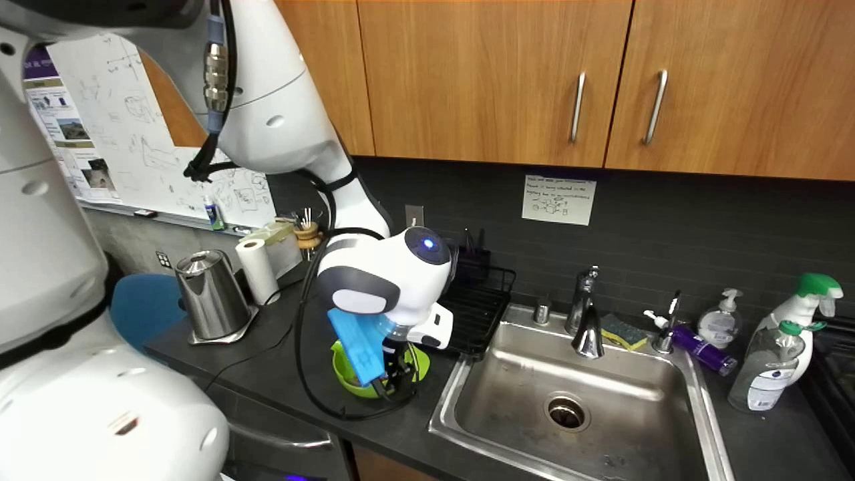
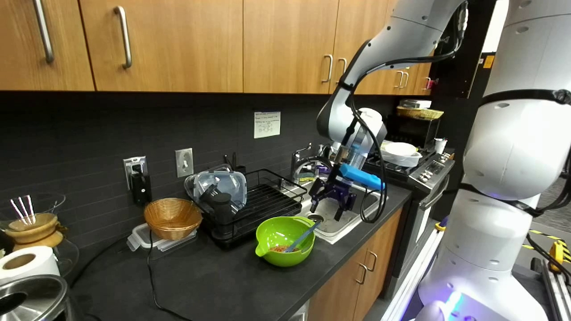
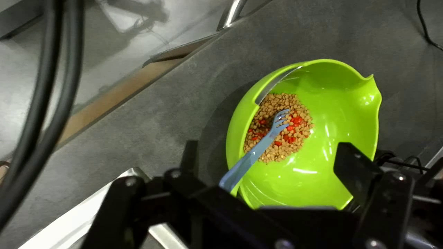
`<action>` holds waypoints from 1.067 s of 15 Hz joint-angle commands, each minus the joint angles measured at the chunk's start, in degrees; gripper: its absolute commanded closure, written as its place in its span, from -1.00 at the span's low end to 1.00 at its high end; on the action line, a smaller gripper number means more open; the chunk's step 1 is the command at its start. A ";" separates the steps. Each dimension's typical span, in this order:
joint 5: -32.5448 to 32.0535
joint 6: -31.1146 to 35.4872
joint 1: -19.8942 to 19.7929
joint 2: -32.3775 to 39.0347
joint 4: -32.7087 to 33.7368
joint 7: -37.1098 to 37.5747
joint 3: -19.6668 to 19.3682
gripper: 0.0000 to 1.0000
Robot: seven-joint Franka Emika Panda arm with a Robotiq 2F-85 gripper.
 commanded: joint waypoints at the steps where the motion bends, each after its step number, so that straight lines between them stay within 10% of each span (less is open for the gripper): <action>1: 0.00 0.00 0.00 0.00 0.00 0.00 0.00 -1.00; 16: 0.64 -1.05 0.08 1.21 2.39 -0.69 0.20 -1.00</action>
